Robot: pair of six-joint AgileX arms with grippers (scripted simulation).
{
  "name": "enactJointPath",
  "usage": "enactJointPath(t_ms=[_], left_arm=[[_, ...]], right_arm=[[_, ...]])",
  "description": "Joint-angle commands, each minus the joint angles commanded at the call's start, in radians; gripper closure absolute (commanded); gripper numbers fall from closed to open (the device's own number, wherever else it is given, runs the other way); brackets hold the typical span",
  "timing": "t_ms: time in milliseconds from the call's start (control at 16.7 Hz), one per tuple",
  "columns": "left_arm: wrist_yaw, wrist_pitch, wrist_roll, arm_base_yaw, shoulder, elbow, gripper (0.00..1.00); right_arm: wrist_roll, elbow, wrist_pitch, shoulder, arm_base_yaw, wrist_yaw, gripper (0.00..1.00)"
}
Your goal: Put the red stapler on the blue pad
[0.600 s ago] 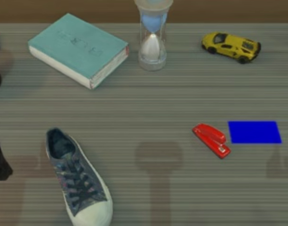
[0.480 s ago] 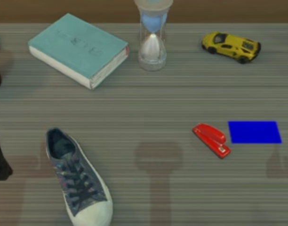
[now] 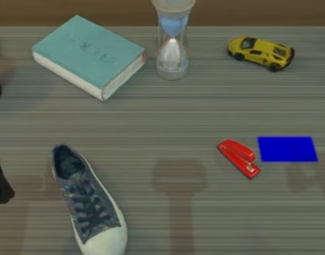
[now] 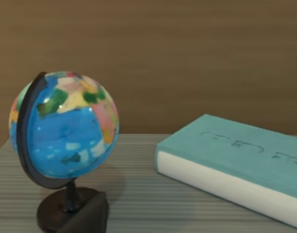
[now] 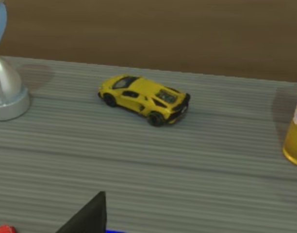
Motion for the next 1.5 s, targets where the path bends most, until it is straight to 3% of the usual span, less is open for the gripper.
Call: enactJointPath(t_ms=[900, 1200, 1500], left_arm=[[0.0, 0.0, 0.0, 0.0, 0.0, 0.0, 0.0], [0.0, 0.0, 0.0, 0.0, 0.0, 0.0, 0.0], [0.0, 0.0, 0.0, 0.0, 0.0, 0.0, 0.0]], right_arm=[[-0.145, 1.152, -0.849, 1.475, 0.312, 0.002, 0.0], [-0.17, 1.373, -0.971, 1.704, 0.368, 0.002, 0.0], [-0.173, 1.403, -0.985, 1.731, 0.375, 0.002, 0.0]])
